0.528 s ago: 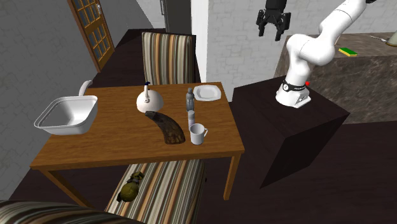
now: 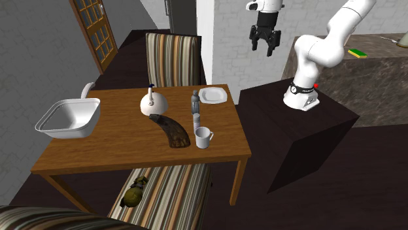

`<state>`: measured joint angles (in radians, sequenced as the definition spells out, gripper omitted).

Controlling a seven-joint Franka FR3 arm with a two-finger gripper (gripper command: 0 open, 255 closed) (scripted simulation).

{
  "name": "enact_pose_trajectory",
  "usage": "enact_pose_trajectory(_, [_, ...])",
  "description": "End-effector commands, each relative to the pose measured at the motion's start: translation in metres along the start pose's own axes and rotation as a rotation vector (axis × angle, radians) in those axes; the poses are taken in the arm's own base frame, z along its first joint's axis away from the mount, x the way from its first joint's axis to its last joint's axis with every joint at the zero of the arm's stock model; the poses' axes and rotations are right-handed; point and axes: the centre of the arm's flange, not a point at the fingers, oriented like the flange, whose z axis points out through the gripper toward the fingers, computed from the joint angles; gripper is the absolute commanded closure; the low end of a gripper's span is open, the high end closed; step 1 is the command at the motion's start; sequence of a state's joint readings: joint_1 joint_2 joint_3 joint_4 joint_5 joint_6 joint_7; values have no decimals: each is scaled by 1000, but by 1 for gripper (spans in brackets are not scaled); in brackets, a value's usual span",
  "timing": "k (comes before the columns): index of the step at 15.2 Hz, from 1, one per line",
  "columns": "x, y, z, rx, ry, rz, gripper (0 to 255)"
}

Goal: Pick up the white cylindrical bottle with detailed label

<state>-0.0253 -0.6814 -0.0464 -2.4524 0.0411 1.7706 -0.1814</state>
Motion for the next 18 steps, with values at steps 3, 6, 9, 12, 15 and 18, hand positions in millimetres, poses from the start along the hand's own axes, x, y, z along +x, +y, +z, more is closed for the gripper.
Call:
enact_pose_trajectory(3, [28, 16, 43, -11, 0, -9, 0])
enact_pose_trajectory(6, [50, 28, 73, -19, -1, -16, 0])
enact_pose_trajectory(9, [72, 41, 103, -27, -2, -22, 0])
enact_pose_trajectory(12, [94, 54, 132, -35, -3, -29, 0])
enact_pose_trajectory(15, [116, 67, 162, -42, -4, -36, 0])
enact_pose_trajectory(18, [139, 80, 192, -50, -5, -42, 0])
